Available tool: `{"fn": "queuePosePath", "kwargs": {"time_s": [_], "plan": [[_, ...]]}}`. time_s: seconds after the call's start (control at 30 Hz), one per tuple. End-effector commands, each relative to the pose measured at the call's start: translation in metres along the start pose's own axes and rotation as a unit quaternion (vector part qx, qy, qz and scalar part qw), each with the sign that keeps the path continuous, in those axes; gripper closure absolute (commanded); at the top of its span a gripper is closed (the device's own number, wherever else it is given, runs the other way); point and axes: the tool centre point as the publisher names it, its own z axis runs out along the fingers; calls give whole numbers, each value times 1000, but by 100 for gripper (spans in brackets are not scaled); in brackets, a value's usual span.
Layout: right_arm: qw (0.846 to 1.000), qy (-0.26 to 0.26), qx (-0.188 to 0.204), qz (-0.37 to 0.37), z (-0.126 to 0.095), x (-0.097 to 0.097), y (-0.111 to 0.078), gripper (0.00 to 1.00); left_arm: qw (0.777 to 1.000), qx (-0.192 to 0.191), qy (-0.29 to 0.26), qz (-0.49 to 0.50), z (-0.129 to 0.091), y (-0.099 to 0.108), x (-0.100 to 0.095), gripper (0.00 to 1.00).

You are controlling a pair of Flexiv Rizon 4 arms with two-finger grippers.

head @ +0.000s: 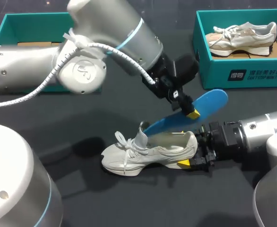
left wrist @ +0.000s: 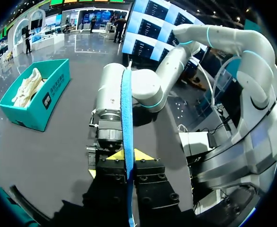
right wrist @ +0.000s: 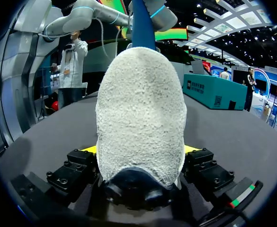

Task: Take the shoe out of the shoebox, open the shoe tongue, remove and reinsert the insole, then place the shoe into the shoebox

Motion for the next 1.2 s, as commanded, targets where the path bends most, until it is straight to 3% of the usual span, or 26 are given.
{"fn": "queuePosePath", "kwargs": {"time_s": [0.03, 0.4, 0.53, 0.63, 0.8, 1.2], "plan": [[1000, -1, 2, 0, 0, 1, 1, 100, 1000, 1, -5, 0, -19, 5, 5, 100], [1000, -1, 2, 0, 0, 1, 1, 100, 1000, 1, -5, 0, -19, 5, 5, 100], [1000, -1, 2, 0, 0, 1, 1, 100, 992, 114, 44, -27, -62, -23, 17, 100], [1000, -1, 2, 0, 0, 1, 1, 100, 981, 178, 67, -34, -91, -39, 29, 100], [1000, -1, 2, 0, 0, 1, 1, 100, 958, 242, 141, -63, -152, -64, 52, 100], [1000, -1, 2, 0, 0, 1, 1, 100, 958, 242, 141, -63, -152, -64, 52, 100]]}}
